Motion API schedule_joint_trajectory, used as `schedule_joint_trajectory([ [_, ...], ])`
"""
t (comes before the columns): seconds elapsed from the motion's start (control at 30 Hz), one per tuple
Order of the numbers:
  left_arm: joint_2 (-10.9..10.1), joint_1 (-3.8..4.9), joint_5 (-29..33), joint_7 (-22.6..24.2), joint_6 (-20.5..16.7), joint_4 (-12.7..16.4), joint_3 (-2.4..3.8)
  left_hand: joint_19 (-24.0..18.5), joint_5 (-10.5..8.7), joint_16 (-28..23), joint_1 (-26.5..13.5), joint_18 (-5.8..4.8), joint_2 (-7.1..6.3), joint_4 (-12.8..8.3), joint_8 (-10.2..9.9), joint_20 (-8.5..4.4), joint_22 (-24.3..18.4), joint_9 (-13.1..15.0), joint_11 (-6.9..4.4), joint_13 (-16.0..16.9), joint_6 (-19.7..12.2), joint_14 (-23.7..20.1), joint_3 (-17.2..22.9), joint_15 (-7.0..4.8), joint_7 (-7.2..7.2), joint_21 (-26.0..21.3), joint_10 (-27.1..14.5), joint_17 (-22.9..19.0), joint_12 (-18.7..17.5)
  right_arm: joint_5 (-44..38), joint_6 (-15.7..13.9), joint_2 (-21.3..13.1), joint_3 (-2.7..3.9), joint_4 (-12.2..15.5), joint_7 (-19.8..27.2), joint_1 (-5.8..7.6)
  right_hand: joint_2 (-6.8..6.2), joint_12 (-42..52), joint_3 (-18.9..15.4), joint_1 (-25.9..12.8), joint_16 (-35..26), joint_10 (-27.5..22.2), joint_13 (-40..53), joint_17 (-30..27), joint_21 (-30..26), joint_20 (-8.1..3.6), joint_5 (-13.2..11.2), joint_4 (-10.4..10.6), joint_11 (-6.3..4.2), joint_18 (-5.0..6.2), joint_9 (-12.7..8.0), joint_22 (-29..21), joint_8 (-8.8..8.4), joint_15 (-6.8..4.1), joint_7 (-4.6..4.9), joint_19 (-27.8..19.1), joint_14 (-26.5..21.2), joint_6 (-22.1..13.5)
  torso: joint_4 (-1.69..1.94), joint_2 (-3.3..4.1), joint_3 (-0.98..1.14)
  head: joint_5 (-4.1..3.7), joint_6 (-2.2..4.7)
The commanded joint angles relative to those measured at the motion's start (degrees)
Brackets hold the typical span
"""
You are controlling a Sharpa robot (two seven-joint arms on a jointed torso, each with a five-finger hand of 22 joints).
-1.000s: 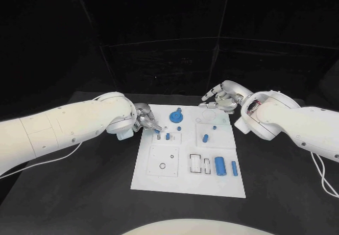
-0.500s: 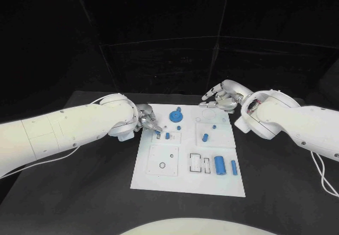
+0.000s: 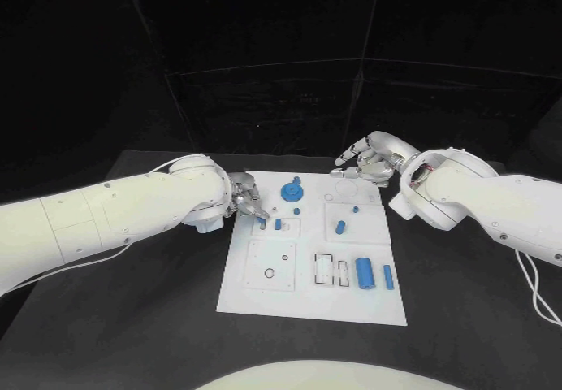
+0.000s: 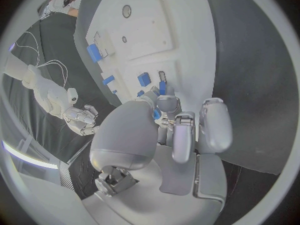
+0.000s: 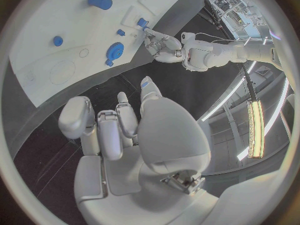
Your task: Assemble the parts on the task board
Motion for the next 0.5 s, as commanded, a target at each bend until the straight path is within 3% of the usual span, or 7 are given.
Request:
schedule_joint_trajectory([
  [0.03,0.11,-0.02,-1.27,-0.13,1.47,-0.02,0.02,0.24,0.38,0.18,0.31,-0.76,0.37,-0.04,5.55,-0.01,0.06,6.06,-0.05,-0.12,0.70,6.05,0.36,-0.35,-1.15,0.30,0.30,15.09,0.36,0.06,0.29,0.01,0.03,0.06,0.40,0.09,0.15,0.10,-0.37,0.32,-0.36,-0.39,-0.05,5.00,-0.37,0.04,0.15,-0.02,-0.07,0.84,-0.05,-0.04,0.18,-0.40,-0.01,-0.05,3.63,-0.26,0.01,0.01,0.03,-0.04,-0.02],
  [0.5,0.09,-0.21,-1.65,-0.31,3.03,0.21,-0.02,0.29,0.37,0.18,0.17,-0.78,0.09,-0.06,5.76,-0.05,0.16,6.18,-0.12,0.01,0.84,6.05,0.50,-0.39,-1.24,0.36,0.50,15.09,0.50,0.06,0.33,0.00,0.03,0.03,0.40,0.09,0.15,0.10,-0.37,0.32,-0.36,-0.39,-0.05,5.00,-0.37,0.04,0.15,-0.02,-0.07,0.84,-0.05,-0.04,0.18,-0.40,-0.01,-0.05,3.63,-0.26,0.01,-0.01,-0.01,0.03,-0.18],
])
